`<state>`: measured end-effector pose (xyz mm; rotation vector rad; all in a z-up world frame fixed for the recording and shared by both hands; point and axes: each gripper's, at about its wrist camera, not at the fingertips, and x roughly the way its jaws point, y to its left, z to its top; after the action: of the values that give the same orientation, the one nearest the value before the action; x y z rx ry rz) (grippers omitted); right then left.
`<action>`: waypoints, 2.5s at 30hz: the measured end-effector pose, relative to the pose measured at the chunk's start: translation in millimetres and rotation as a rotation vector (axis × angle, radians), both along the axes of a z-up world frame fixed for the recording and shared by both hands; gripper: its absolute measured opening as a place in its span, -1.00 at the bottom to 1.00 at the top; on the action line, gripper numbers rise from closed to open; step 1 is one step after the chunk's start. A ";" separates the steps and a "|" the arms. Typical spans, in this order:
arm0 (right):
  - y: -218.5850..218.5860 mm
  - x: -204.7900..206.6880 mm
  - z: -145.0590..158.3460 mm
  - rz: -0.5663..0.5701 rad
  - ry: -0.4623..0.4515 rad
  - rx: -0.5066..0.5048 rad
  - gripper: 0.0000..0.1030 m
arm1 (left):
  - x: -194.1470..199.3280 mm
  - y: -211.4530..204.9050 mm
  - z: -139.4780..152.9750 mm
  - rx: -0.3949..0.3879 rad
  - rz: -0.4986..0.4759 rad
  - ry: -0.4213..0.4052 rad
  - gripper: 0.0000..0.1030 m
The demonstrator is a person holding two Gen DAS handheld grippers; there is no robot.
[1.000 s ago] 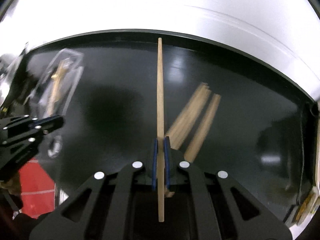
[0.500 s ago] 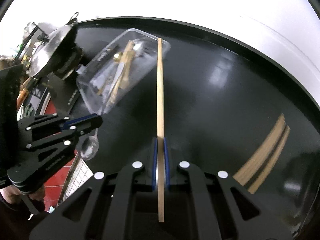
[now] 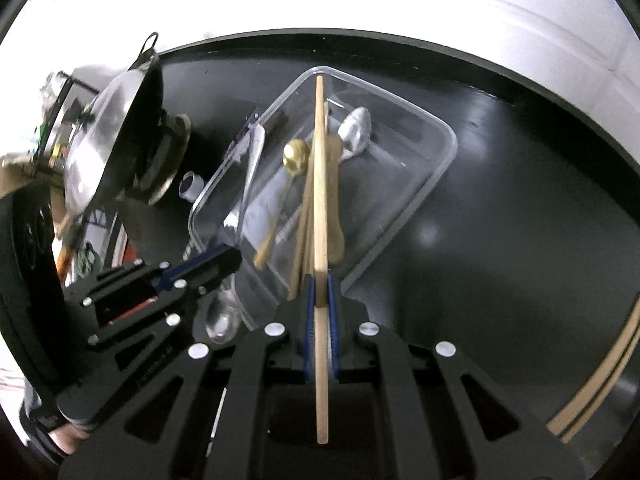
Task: Organize utensils
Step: 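Carry the spoon and chopstick into the clear container and open both tools, then move both tools back over the remaining chopsticks on the table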
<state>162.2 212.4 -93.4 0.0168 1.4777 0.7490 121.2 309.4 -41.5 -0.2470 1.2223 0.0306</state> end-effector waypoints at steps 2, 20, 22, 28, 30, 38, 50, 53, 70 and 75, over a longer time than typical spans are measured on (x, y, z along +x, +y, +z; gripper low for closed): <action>9.4 15.0 -13.2 -0.035 0.067 0.016 -0.86 | 13.3 10.9 -6.4 -0.012 0.014 0.004 -0.95; 40.4 58.7 -56.6 -0.088 0.166 -0.010 -0.84 | 68.8 49.8 -61.8 -0.077 0.049 0.100 -0.94; 29.5 62.8 -51.3 -0.122 0.145 -0.018 -0.38 | 66.4 49.4 -60.9 -0.052 0.060 0.110 -0.64; -40.6 65.3 -16.5 -0.219 0.045 0.007 0.22 | 43.7 51.8 -31.7 -0.020 0.074 0.025 0.49; -63.4 58.0 -9.4 -0.240 0.029 -0.001 0.32 | 35.8 46.8 -25.3 -0.016 0.078 0.017 0.54; -150.3 15.2 19.2 -0.314 -0.045 -0.027 0.35 | 9.4 -17.7 -4.1 -0.005 -0.012 -0.004 0.55; -340.8 -63.3 11.5 -0.569 -0.075 -0.173 0.35 | -25.3 -173.0 -5.9 -0.012 -0.301 0.026 0.55; -381.8 -87.7 5.1 -0.619 -0.065 -0.209 0.35 | -27.1 -212.4 -10.1 -0.011 -0.376 0.027 0.55; -395.0 -131.6 -65.6 -0.514 -0.021 -0.334 0.35 | -51.7 -325.7 -82.8 0.066 -0.700 0.124 0.55; -379.4 -130.7 -92.6 -0.441 -0.026 -0.384 0.35 | -55.6 -340.4 -110.0 0.094 -0.766 0.140 0.55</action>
<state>31.5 -167.0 -186.1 0.0394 1.5019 0.1048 65.6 -31.0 -151.5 0.3198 1.3843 -0.5652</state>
